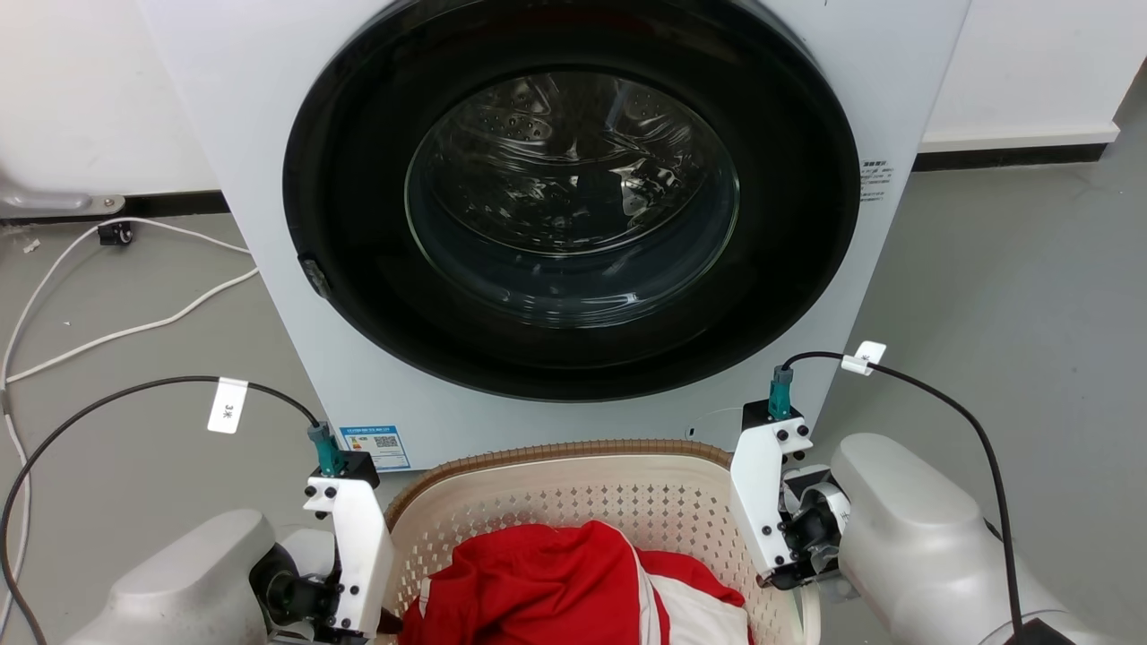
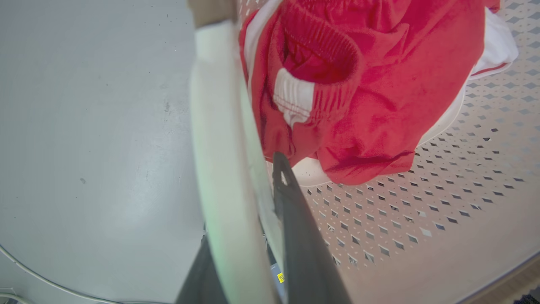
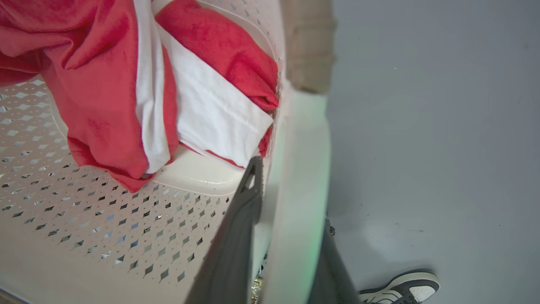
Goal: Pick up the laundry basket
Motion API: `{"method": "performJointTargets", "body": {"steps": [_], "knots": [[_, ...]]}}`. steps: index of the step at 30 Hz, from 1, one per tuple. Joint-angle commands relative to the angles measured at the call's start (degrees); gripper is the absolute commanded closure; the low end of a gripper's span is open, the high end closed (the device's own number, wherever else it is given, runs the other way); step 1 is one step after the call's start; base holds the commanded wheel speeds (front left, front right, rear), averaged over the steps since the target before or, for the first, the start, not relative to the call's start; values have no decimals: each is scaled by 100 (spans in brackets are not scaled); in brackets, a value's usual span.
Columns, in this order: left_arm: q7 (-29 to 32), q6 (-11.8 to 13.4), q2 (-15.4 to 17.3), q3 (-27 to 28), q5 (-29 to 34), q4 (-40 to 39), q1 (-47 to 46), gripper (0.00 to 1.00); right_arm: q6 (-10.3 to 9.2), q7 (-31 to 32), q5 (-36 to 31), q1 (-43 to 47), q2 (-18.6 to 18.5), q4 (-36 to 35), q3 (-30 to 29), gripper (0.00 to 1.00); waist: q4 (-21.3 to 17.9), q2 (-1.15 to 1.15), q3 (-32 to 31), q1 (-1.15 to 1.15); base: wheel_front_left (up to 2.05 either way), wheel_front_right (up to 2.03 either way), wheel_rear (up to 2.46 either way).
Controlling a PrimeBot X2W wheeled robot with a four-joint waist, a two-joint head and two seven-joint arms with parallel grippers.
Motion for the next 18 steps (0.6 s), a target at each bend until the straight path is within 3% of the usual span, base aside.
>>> {"method": "performJointTargets", "body": {"steps": [1,18], "knots": [[56,-37,175,-77,68,65,-20,100,16,-33,-29,-148,-187,19,50,100,-4,0,11,0,0,0,0],[52,-37,147,-94,7,127,-52,100,16,-54,121,-183,-186,86,174,100,-21,0,17,0,0,0,0]]}}
